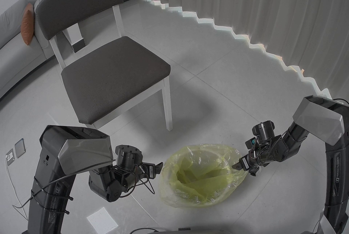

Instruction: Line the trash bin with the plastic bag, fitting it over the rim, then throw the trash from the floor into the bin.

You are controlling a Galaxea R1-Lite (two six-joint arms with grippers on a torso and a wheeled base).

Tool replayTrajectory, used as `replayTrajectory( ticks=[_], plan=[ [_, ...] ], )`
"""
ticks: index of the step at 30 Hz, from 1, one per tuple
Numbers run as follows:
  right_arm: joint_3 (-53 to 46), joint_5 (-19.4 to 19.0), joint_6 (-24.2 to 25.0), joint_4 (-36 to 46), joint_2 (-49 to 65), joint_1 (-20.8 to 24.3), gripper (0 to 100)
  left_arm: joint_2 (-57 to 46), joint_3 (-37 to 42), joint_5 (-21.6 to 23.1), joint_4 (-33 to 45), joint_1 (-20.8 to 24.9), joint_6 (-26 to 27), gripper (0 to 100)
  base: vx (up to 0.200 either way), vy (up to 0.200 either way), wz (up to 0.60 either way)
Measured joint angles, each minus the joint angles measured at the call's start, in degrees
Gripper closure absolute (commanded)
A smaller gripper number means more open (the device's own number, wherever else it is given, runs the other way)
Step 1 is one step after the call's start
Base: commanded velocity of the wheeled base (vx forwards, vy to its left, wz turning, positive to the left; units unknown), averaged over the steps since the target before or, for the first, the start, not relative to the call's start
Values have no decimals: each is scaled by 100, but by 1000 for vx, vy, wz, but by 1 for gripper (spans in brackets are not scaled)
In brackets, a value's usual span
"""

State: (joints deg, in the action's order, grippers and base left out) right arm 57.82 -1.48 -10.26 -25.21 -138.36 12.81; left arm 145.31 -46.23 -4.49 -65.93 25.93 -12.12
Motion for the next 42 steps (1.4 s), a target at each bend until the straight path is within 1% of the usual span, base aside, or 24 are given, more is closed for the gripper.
replayTrajectory(
  ticks=[5, 11, 18, 22, 26, 31, 36, 42],
  plan=[
    [257, 9, -68, 149, -223, 0, 0, -41, 0, 2, -33, -16, 0, 0, 0, 0, 0],
    [325, 9, -100, 145, -315, 2, 0, -429, 45, 9, 7, 77, -4, 0, 0, 0, 0],
    [166, 11, -82, 167, -9, -2, 0, -907, 106, 68, 232, 494, -6, 0, 0, 0, 0],
    [-13, 11, -90, 178, 226, -55, 0, -892, 69, 96, 319, 750, -4, 0, 0, 0, 0],
    [-201, 11, -148, 178, 421, -157, 0, -694, -21, 99, 429, 837, 29, 0, 0, 0, 0],
    [-410, 11, -339, 178, 545, -267, 0, -441, -154, 96, 792, 579, 211, 0, 0, 0, 0],
    [-457, 17, -405, 165, 532, -301, 0, -311, -158, 90, 911, 284, 315, 0, 0, 0, 0],
    [-269, 22, -435, 182, 402, -262, 0, -239, -265, 93, 1198, 146, 453, 0, 0, 0, 0]
  ],
)
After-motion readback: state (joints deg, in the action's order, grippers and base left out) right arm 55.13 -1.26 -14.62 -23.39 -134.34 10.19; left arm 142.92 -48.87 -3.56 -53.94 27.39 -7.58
